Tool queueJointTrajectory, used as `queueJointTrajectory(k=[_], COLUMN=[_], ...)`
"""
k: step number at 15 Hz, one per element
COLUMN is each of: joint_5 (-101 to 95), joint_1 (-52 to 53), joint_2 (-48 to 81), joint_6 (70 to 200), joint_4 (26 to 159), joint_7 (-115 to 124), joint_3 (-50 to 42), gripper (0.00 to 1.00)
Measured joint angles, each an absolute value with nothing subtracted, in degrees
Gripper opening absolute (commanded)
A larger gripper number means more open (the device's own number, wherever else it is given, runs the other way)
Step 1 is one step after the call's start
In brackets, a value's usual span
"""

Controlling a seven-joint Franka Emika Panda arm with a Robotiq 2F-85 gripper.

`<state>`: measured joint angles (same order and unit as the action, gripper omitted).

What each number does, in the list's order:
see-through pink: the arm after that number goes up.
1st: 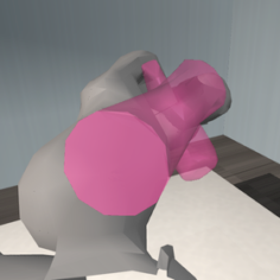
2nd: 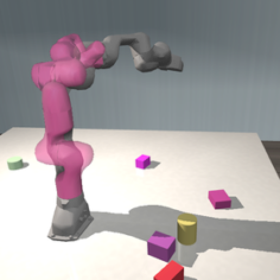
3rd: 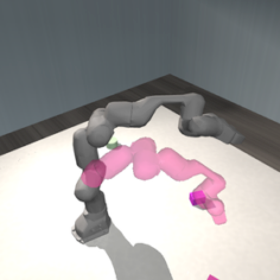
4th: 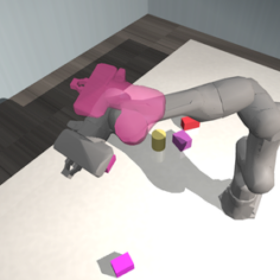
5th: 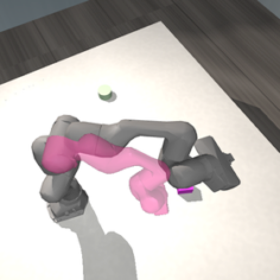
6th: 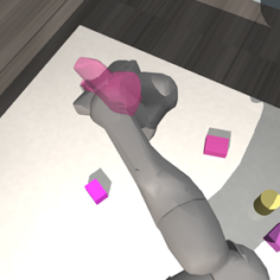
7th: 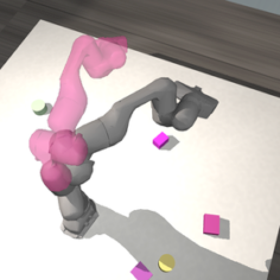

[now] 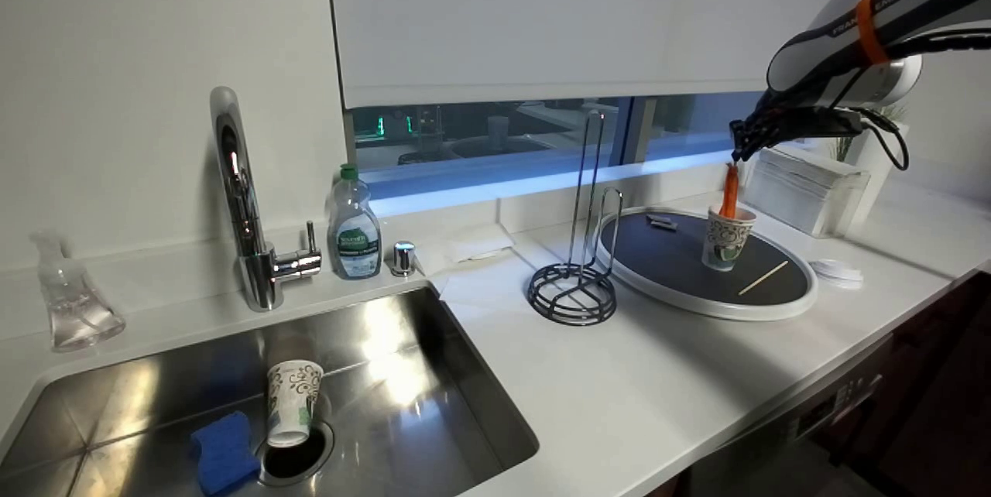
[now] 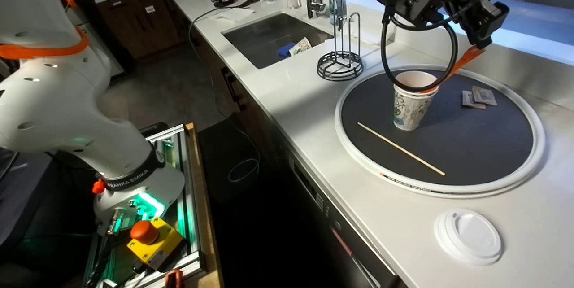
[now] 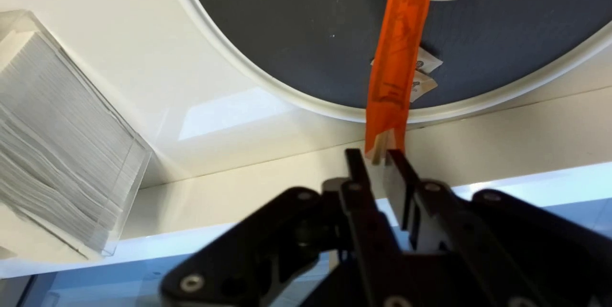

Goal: Remove the stirrer from the orange packet and put it on the left side of the tray.

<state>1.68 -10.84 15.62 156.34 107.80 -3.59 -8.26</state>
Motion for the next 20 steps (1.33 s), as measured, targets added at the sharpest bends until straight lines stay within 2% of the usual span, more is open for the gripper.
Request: queueJointTrajectory(k=[3,7,8,9,15,16,20], joint_5=[1.68,1.68,1.68,1.68,1.83,1.86,1.98], joint_1=[-10.94,-10.99,-11.02,-11.06,-11.46,-11.49,-11.59], joint_2=[15.69,16.05,16.14,16.23,16.87,17.0,17.4], joint_6=[156.35,156.35,156.35,156.35,156.36,156.36,156.38], joint_4=[107.8,107.74,107.7,107.64,106.75,106.57,106.33], joint_7=[-3.6,-3.6,-3.6,-3.6,-3.6,-3.62,-3.68], joint_3=[-8.24,-8.2,-8.18,-8.15,-7.72,-7.68,-7.54], gripper=[0.74,0.8,0.7,0.55,0.06,0.01,0.02])
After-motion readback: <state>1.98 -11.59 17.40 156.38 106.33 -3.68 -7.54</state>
